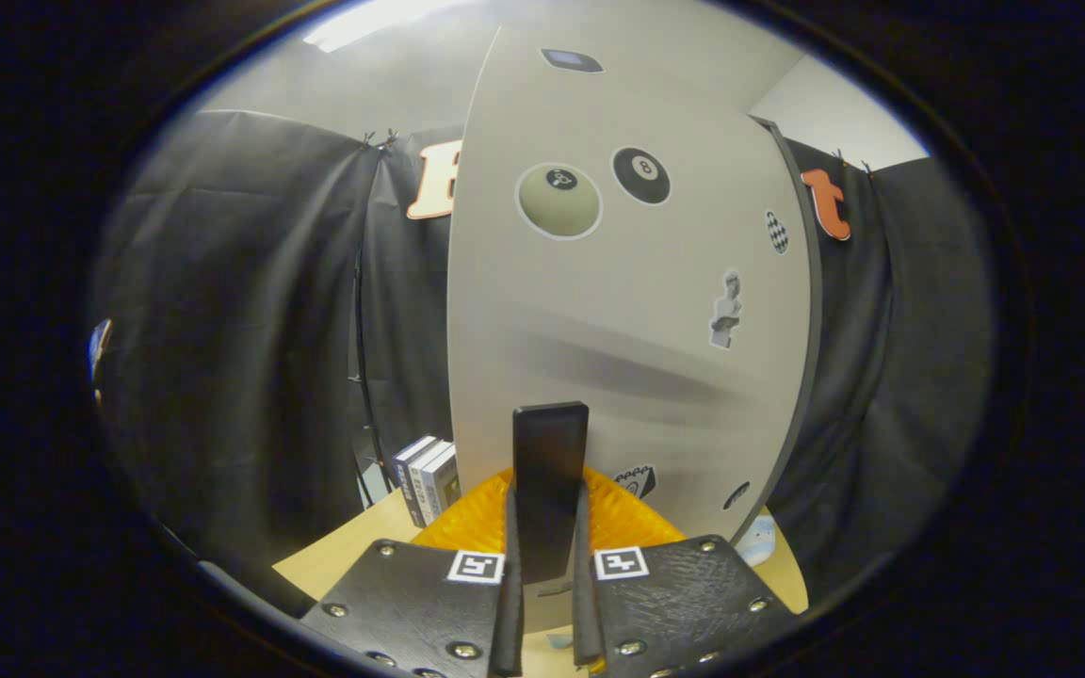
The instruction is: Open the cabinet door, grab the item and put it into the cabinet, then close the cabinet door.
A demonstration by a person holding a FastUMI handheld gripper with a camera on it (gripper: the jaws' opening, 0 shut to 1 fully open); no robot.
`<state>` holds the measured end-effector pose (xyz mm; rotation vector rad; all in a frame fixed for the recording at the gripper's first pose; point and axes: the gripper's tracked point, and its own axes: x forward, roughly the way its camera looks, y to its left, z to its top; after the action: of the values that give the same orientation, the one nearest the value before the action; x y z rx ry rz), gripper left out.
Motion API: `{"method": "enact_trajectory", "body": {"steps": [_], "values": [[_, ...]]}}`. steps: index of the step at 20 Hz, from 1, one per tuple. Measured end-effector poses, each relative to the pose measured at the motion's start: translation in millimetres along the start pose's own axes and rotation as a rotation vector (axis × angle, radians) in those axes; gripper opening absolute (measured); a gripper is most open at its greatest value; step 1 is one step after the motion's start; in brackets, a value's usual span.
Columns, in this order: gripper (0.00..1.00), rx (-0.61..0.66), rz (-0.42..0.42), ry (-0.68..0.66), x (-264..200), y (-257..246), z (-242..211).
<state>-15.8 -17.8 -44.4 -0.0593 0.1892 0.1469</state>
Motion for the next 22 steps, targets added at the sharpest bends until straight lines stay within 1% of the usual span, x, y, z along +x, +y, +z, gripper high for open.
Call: {"method": "enact_trajectory", "body": {"steps": [4, 12, 14, 15, 17, 19, 22], "values": [[0.21, 0.019, -0.015, 0.009, -18, -10, -2], [0.20, 0.063, -0.130, 0.018, -44, -40, -6], [0.14, 0.082, -0.154, 0.017, -48, -44, -7], [0.12, 0.068, -0.171, 0.016, -50, -49, -6], [0.11, 0.045, -0.209, 0.019, -54, -61, -7], [0.11, 0.069, -0.241, 0.021, -60, -69, -7], [0.11, 0.086, -0.320, 0.066, -68, -81, -18]]}}
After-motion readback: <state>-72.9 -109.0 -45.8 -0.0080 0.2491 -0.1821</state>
